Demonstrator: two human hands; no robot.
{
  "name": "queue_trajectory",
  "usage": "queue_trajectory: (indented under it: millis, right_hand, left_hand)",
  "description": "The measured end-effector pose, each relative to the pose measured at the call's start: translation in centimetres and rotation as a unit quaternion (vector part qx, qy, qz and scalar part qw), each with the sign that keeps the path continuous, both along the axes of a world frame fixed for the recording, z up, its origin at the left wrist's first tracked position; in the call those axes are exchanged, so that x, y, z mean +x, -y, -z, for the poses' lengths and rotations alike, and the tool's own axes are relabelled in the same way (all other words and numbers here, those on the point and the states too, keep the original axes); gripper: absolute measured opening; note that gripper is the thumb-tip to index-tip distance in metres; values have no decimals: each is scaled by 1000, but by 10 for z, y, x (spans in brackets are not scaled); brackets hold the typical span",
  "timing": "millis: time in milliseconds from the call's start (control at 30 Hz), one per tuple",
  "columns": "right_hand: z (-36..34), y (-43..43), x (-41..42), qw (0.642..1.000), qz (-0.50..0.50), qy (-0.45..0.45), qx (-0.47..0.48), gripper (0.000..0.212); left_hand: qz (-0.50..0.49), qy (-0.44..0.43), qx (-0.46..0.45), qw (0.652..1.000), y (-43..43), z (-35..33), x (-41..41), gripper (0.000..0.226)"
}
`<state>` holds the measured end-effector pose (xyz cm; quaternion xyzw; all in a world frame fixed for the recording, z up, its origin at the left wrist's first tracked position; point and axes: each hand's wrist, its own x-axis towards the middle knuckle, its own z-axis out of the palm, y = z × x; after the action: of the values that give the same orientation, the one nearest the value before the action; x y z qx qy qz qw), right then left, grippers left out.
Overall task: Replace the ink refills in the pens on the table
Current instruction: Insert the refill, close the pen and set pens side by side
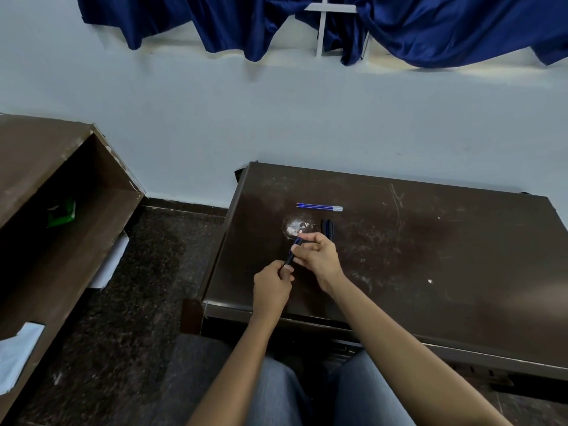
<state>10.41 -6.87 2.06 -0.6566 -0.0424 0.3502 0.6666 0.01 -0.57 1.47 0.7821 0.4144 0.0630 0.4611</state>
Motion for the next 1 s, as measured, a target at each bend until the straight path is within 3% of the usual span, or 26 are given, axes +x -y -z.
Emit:
queue_trajectory:
  millis: [200, 433, 600, 767, 1000]
  right_hand:
    - [4, -6, -4, 997, 67, -1, -29, 28]
    - [12, -2, 16, 985, 61, 100, -126, 27]
    - [13, 6, 36, 986, 38, 121, -111, 25]
    - [28, 25, 54, 949, 74, 220, -213, 26]
    - [53, 37, 47, 926, -6, 262, -270, 45]
  left_hand:
    - [-30, -18, 56, 998, 5, 5, 5, 17]
    - [22, 12, 54, 998, 6, 11, 22, 15]
    - [19, -4, 77, 997, 4, 14, 42, 18]
    - [-18, -58, 104, 993, 1, 10, 64, 24]
    - [-27, -83, 112, 990, 11, 14, 78, 28]
